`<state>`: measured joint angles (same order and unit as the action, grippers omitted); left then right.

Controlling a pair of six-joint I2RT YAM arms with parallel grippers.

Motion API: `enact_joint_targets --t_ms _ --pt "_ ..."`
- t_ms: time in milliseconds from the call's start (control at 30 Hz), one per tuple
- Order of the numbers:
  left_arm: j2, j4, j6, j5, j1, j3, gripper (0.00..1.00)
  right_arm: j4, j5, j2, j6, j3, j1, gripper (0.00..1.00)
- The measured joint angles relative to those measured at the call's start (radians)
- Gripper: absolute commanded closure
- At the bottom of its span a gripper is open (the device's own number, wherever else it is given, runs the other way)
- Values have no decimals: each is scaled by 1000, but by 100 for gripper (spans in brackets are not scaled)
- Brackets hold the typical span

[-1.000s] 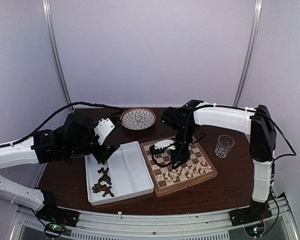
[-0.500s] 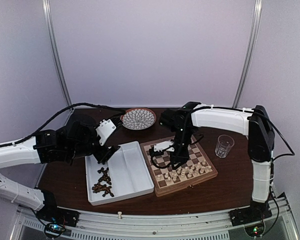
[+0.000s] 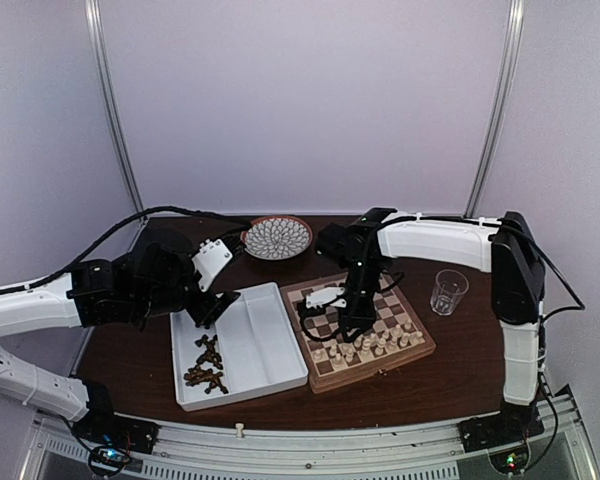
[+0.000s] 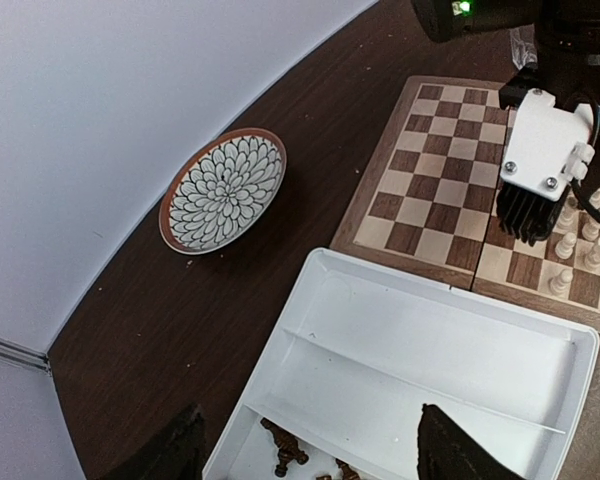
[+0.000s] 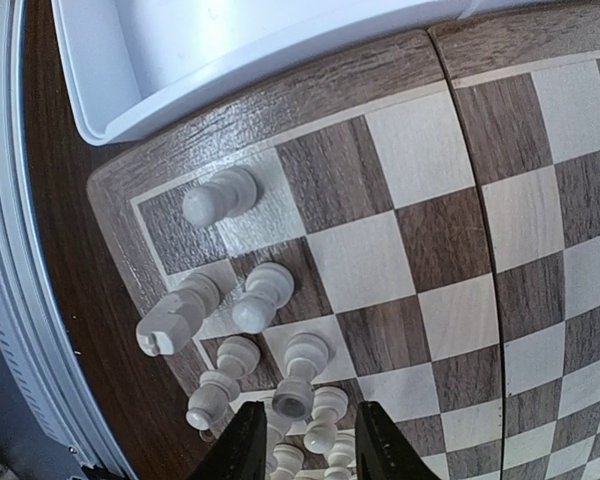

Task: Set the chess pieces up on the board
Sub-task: Pick up the rook from c2.

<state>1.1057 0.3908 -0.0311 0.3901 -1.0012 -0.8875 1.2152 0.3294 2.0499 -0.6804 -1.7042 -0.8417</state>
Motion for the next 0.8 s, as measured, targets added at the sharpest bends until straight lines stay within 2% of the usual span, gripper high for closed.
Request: enact_joint_targets --t_ms 267,800 --pt "0 1 0 0 0 0 27 -1 -15 2 3 0 -5 70" --pt "2 3 -1 0 0 -1 27 0 -13 3 3 0 -12 68"
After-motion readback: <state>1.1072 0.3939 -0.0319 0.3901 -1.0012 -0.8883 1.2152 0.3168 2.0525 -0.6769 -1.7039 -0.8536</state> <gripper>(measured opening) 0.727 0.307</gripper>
